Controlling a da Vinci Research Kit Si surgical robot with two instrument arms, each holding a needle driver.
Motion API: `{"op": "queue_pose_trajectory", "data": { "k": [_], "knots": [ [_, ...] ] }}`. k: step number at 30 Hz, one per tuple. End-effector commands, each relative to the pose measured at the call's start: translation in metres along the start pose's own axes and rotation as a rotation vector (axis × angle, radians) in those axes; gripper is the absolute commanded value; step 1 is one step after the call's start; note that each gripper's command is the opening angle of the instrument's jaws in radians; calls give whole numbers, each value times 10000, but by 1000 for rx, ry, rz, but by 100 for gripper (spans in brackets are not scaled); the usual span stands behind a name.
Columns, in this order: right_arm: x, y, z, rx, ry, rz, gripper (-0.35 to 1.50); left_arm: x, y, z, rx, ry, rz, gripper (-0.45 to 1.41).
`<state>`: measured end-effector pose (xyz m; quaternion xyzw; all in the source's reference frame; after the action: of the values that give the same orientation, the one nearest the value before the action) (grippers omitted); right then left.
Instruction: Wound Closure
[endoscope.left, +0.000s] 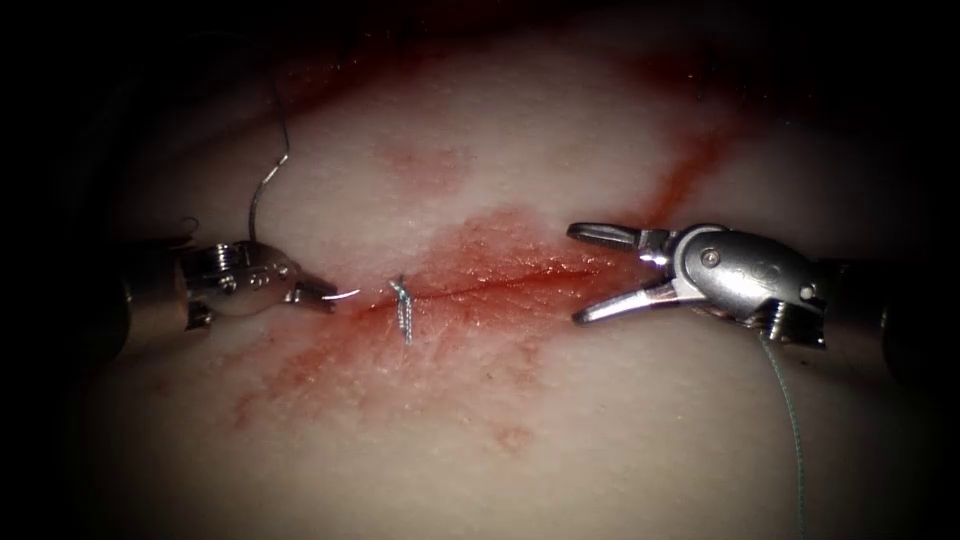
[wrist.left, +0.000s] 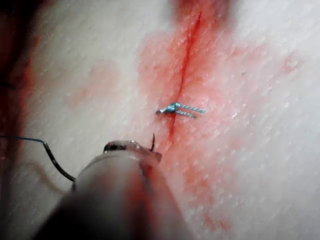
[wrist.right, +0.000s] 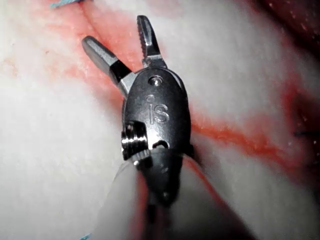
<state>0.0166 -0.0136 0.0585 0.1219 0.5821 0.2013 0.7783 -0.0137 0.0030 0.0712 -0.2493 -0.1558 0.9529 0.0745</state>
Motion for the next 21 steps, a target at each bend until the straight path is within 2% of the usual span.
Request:
{"op": "queue_pose_trajectory", "data": {
  "k": [1,8,10,11,13,16,17,18,20,21],
  "knots": [
    [-3,2,7,2,2,7,114,5,-3,4,20,22,11,-45],
    [-3,15,3,-7,0,41,116,46,-18,-39,170,160,152,-45],
    [-3,17,3,-3,-3,53,116,52,-18,-43,192,178,180,-45],
    [-2,21,2,4,1,72,116,67,-18,-50,220,231,231,-45],
    [-2,25,1,16,17,96,114,80,-16,-54,226,282,285,-45],
    [-4,27,-3,126,132,205,84,98,-10,-55,211,378,359,-45],
    [-4,27,-4,146,187,233,82,102,-8,-55,205,397,374,-45],
    [-3,30,-5,158,209,263,82,112,-3,-53,185,457,405,-45],
    [-3,32,-3,168,211,285,89,121,1,-51,160,518,443,-45],
    [-3,33,-1,163,207,298,99,125,4,-49,146,542,459,-45]
  ]
}}
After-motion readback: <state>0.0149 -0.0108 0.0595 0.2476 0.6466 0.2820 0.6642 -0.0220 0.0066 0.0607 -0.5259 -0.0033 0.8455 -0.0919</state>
